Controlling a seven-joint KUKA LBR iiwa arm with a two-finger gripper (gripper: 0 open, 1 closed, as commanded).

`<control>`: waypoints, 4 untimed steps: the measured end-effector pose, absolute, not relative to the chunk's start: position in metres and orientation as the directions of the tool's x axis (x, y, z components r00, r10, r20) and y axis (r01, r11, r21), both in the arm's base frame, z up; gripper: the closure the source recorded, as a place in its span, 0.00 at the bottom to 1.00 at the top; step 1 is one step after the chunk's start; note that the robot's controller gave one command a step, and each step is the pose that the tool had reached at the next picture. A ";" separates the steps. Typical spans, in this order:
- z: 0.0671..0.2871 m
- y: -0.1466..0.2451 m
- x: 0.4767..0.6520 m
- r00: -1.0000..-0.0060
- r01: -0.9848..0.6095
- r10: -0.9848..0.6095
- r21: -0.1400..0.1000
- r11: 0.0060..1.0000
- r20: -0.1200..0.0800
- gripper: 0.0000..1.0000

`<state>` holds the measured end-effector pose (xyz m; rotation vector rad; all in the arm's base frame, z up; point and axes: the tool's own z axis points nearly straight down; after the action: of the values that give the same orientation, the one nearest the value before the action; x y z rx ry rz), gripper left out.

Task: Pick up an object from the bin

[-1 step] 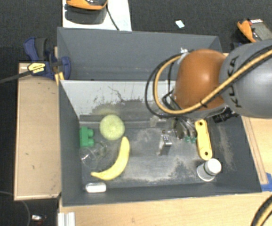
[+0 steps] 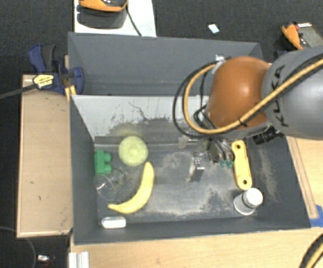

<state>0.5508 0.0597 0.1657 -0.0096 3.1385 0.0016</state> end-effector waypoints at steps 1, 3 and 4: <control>0.119 0.097 0.542 -0.944 -0.331 -0.331 -0.001 0.944 -0.006 0.00; 0.107 0.171 0.524 -0.794 -0.608 -0.608 0.000 0.794 -0.006 0.00; 0.070 0.170 0.525 -0.753 -0.658 -0.658 0.000 0.753 -0.006 0.00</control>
Offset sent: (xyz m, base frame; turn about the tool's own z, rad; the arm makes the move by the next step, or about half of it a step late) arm -0.0232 0.0864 -0.0579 -0.3723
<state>0.5251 0.1701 0.0703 -1.1020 2.9357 0.0030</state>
